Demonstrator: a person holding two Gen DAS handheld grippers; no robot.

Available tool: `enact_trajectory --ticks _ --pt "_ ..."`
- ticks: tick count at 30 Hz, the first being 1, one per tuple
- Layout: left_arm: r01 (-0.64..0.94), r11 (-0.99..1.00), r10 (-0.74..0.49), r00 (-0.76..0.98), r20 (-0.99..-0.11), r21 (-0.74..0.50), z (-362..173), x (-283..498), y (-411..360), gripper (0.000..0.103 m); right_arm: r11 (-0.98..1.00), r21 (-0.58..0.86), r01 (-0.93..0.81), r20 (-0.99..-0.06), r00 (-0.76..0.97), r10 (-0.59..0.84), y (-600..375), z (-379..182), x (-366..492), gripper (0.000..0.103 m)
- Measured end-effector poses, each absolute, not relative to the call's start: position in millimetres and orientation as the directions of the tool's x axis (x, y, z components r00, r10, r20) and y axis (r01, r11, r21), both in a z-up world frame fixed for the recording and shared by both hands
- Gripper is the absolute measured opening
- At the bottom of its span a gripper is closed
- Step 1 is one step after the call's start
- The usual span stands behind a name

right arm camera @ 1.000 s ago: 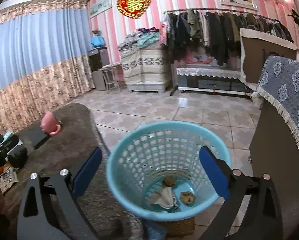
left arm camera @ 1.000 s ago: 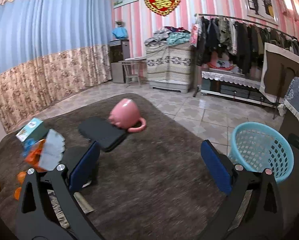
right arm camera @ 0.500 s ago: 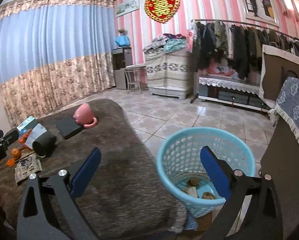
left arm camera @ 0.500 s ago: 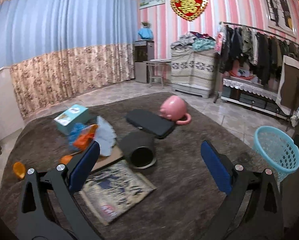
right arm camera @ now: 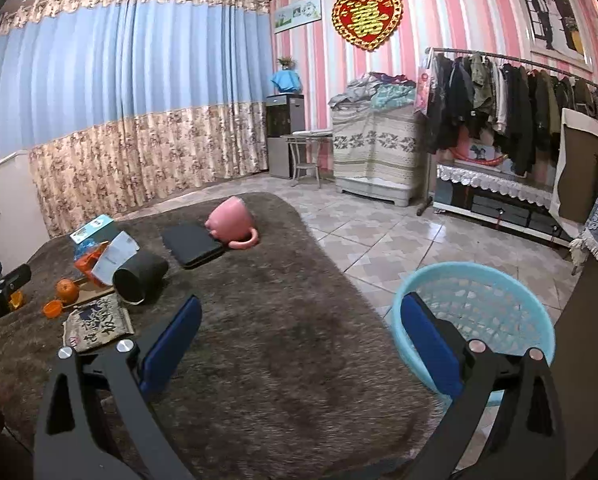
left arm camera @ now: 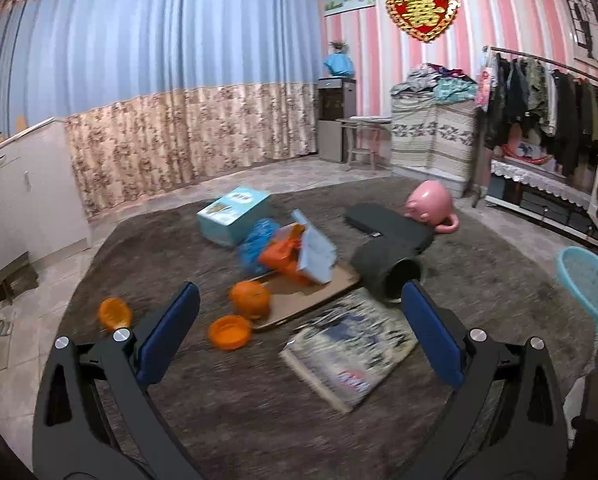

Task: Collect trash
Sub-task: 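Move both tools back over the rug toward the orange peel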

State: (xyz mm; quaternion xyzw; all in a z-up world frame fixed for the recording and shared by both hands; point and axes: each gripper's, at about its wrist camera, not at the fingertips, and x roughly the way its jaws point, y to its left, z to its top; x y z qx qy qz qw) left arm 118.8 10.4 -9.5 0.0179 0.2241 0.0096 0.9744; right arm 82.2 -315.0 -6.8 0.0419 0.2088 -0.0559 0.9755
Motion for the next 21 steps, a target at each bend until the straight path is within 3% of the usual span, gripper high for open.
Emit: enact_trajectory --ticks 21 --pt "-0.209 0.978 0.188 0.851 -0.490 0.013 -36.6 110.6 103.8 0.097 1.000 0.017 -0.016 -0.465 0.885 0.022 -252.6 -25.1 117.6 0.098"
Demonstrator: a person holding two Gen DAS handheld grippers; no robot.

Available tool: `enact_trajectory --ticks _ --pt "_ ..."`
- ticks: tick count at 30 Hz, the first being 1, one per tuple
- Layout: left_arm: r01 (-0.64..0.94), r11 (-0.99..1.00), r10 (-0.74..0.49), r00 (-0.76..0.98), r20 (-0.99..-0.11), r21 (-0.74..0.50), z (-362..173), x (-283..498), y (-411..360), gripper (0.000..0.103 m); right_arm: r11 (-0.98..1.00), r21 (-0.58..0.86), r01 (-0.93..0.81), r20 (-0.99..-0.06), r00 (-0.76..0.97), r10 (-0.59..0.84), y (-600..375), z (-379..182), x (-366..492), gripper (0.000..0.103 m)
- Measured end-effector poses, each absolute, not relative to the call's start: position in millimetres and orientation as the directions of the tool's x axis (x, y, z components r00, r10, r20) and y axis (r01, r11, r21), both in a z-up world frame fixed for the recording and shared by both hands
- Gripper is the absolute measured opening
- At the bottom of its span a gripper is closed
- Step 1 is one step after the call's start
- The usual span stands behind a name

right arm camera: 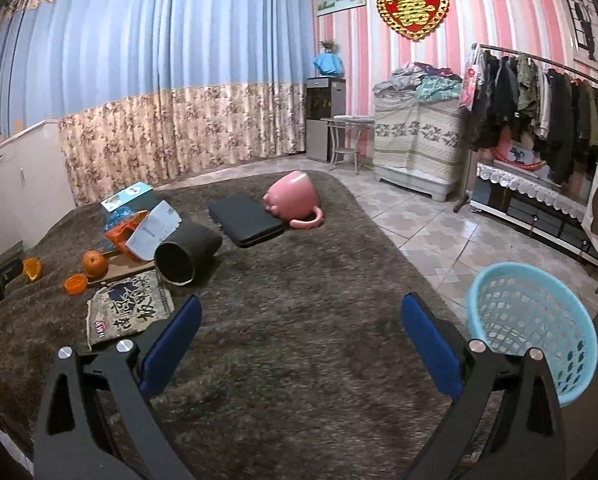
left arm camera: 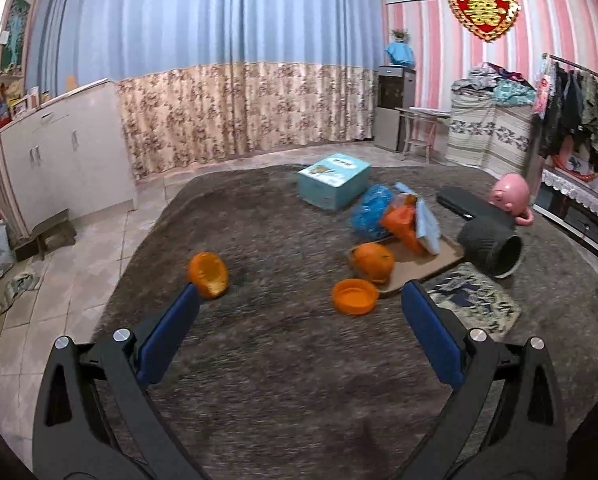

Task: Collect trash
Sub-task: 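Move both tools back over the rug toward the orange peel, then grasp the orange peel with the left tool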

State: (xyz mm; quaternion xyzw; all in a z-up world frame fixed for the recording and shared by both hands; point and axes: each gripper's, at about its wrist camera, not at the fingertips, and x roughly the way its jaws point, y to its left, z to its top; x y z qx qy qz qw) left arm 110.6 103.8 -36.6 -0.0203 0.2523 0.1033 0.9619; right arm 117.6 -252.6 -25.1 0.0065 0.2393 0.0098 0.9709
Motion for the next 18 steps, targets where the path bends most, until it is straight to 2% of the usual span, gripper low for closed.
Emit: enact_trajectory --ticks 13,18 --pt "-0.292 0.956 0.236 0.751 -0.616 0.010 -68.9 146.7 165.2 0.097 0.990 -0.025 -0.138 -0.525 0.845 0.104 -208.8 -47.4 151.8 0.098" --pt "-0.349 0.937 0.275 0.721 -0.636 0.010 -75.6 161.3 193.1 0.097 0.985 -0.005 -0.173 -0.561 0.816 0.141 -198.4 -58.5 166.7 0.098"
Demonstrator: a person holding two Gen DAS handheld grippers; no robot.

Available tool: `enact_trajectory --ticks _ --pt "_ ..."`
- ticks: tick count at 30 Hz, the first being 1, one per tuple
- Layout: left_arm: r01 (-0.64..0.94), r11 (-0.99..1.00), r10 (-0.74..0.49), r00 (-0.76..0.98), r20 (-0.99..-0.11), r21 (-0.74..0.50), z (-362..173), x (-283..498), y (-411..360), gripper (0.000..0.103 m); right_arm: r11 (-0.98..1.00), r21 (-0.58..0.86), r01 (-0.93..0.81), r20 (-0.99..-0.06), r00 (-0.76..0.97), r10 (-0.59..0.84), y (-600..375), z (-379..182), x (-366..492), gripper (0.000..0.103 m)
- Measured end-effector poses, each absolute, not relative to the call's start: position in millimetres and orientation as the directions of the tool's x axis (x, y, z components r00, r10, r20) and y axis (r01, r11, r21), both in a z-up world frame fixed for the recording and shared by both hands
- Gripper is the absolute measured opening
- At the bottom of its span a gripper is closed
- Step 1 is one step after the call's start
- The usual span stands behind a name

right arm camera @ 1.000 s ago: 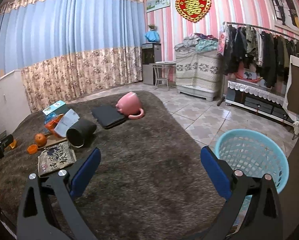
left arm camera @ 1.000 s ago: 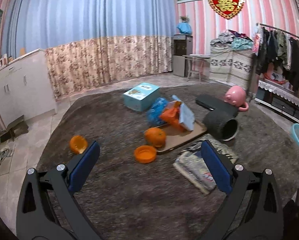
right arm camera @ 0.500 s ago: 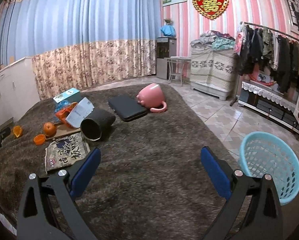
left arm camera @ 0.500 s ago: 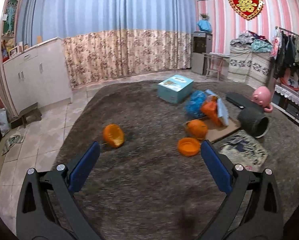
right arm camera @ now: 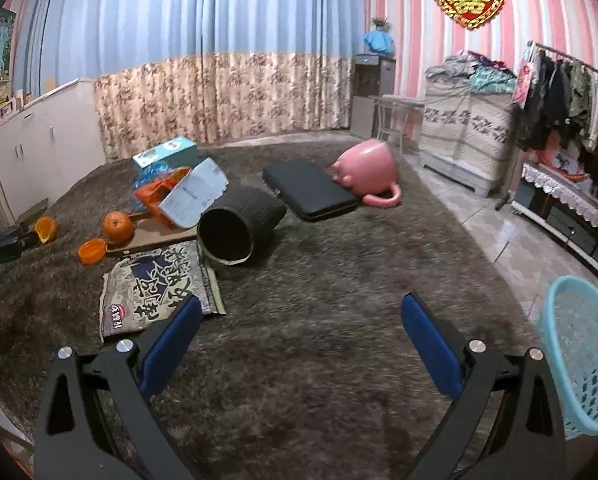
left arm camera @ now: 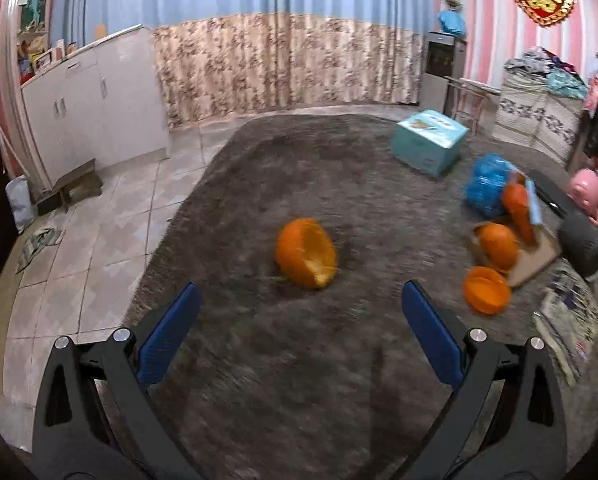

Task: Collect trash
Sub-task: 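Grasp the orange peel with the left tool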

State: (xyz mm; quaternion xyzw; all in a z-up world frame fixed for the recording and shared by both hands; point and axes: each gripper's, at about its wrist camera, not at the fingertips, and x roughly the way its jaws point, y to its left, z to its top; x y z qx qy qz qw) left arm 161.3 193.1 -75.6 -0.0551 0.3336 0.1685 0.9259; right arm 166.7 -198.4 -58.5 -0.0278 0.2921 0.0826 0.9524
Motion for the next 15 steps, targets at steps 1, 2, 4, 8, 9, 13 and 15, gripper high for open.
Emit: enact_trajectory --ticks 1,2,4,8,9,13,15 --pt "-0.353 0.935 0.286 0.715 -0.638 0.023 -76.1 166.2 197.3 0.097 0.984 0.000 -0.178 -0.567 0.810 0.147 -196.5 -60.3 169.7 0.098" --pt "-0.350 0.936 0.290 0.711 -0.640 0.035 -76.6 172.2 200.5 0.097 0.983 0.007 -0.185 -0.575 0.803 0.155 -194.8 -62.7 173.6 0.098" --pt "-0.347 0.936 0.295 0.699 -0.651 0.051 -78.5 183.5 204.9 0.097 0.981 0.011 -0.192 -0.587 0.793 0.162 -191.1 -66.4 179.0 0.098" --pt "-0.326 0.945 0.259 0.693 -0.673 0.027 -83.6 204.1 213.6 0.080 0.975 -0.004 -0.221 -0.601 0.780 0.175 -178.4 -71.0 186.5 0.098" --pt "-0.317 0.948 0.240 0.683 -0.690 0.016 -87.5 210.0 216.0 0.074 0.973 -0.008 -0.230 -0.604 0.777 0.179 -175.9 -71.7 187.2 0.098" --pt "-0.305 0.952 0.209 0.674 -0.708 -0.009 -90.8 212.9 216.1 0.039 0.966 -0.015 -0.257 -0.610 0.768 0.195 -167.1 -73.6 188.1 0.098" --pt "-0.287 0.958 0.198 0.694 -0.692 -0.014 -87.0 208.2 212.5 0.032 0.963 -0.015 -0.269 -0.613 0.763 0.204 -163.4 -74.5 189.0 0.098"
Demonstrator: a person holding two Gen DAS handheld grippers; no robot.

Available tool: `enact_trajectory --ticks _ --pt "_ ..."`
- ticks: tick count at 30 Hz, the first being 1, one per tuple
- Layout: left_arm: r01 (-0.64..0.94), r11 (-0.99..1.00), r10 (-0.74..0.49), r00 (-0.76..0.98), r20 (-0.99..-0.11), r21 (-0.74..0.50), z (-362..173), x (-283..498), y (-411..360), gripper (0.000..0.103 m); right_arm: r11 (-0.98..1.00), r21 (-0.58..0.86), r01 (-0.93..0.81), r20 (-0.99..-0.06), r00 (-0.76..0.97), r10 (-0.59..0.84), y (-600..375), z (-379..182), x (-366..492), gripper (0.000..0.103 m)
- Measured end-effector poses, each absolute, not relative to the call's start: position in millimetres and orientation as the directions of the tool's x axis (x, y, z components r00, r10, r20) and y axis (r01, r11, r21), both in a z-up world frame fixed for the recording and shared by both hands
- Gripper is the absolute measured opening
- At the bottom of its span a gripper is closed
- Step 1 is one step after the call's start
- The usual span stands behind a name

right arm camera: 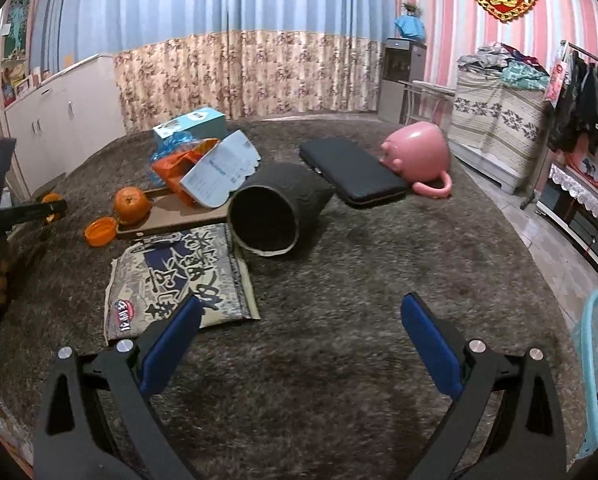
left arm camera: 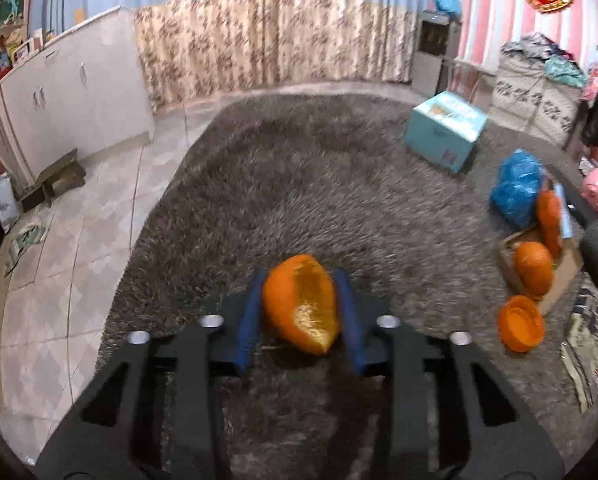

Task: Collect trash
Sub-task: 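Grasp the orange peel with the left tool, then grasp the printed snack bag with the right tool while the left tool holds the peel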

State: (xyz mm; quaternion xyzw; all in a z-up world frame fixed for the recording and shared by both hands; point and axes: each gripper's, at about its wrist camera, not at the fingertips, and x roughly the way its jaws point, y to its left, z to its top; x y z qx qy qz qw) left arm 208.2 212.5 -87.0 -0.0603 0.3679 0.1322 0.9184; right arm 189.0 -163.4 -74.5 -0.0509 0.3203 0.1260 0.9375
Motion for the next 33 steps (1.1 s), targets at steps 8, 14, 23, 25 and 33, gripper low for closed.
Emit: enact_trajectory --ticks 8,14,23,25,33 --pt "-0.279 0.960 0.181 0.717 -0.673 -0.038 -77.8 171.3 196.3 0.031 0.952 0.015 -0.307 -0.635 0.732 0.246 -147.9 -76.4 197.2 0.098" --pt "-0.249 0.969 0.185 0.728 -0.660 -0.002 -82.5 149.6 177.9 0.031 0.944 0.032 -0.330 -0.692 0.674 0.259 -128.9 -90.4 221.2 0.087" --pt "-0.201 0.979 0.142 0.750 -0.646 -0.018 -67.9 140.4 160.9 0.031 0.914 0.081 -0.397 -0.727 0.605 0.326 -122.3 -99.3 216.1 0.033" --pt "-0.182 0.983 0.136 0.763 -0.632 -0.008 -60.8 137.4 151.0 0.031 0.913 0.072 -0.401 -0.715 0.618 0.328 -122.9 -97.6 208.0 0.023" --pt "-0.118 0.993 0.092 0.807 -0.583 -0.008 -33.0 130.0 114.3 0.031 0.916 0.092 -0.391 -0.636 0.685 0.356 -160.2 -61.9 161.5 0.011"
